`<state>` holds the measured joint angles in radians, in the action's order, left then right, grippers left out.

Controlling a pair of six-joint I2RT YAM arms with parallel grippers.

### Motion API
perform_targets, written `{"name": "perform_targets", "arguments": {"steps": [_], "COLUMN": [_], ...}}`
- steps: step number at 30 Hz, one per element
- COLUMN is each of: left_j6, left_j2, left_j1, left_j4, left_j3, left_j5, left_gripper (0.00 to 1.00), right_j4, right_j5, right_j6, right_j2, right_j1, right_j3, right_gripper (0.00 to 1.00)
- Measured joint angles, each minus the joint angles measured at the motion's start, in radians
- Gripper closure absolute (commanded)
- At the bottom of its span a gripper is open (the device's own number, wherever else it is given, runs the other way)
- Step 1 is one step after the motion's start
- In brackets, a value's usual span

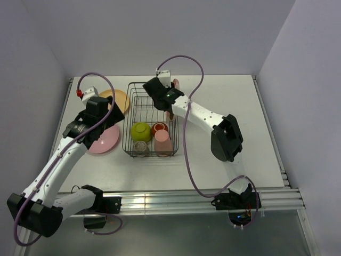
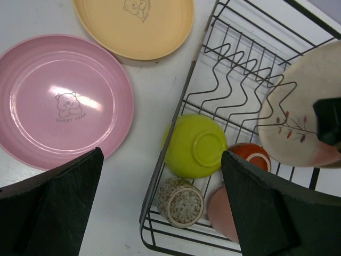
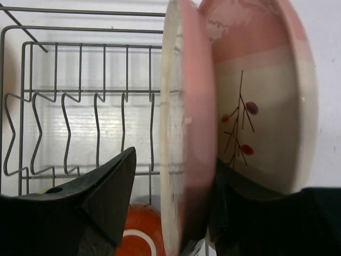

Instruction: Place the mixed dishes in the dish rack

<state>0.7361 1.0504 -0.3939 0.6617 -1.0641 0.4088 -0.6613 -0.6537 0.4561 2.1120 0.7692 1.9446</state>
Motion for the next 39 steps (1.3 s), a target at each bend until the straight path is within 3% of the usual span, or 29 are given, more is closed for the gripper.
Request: {"name": "perform_targets", "arguments": {"steps": [3, 8, 15, 22, 29, 36, 39], "left_j6": [-0.011, -0.019, -0.021, -0.022, -0.041, -0.055, -0.064], "left_j2": [0.060, 0.152, 0.302, 0.578, 0.885, 1.028, 1.046], "left_j1": [0.052, 0.136, 0.290, 0.459, 0.516, 0.525, 0.525], "left_j4": [0.002, 0.002, -0.014, -0.034, -0.011, 0.045, 0.056], "left_j3": [-0.025, -0.083, -0.163, -0.275, -0.506, -0.720, -0.731], "left_j5": [-0.042, -0.104, -0.221, -0.345, -0.368, -0.300, -0.266], "left_gripper": [0.01, 0.01, 0.01, 0.02, 0.06, 0.08, 0.09], "right_j4": [0.039, 0.085, 0.124, 0.145, 0.220, 0.257, 0.254], "right_j5": [0.014, 0.034, 0.047, 0.043, 0.076, 0.090, 0.090], "right_j6": [-0.009, -0.045, -0.088, -0.101, -0.083, -0.076, -0.076], "right_j2": [-0.043, -0.121, -0.238, -0.454, -0.740, -0.831, -0.872], "right_j1": [0.002, 0.009, 0.008, 0.026, 0.034, 0.034, 0.034], "right_j3": [-0.042, -0.073, -0.109, -0.230, -0.512, -0.686, -0.731], "right_gripper": [0.25, 0.14, 0.11, 0.11, 0.11, 0.11, 0.11]}}
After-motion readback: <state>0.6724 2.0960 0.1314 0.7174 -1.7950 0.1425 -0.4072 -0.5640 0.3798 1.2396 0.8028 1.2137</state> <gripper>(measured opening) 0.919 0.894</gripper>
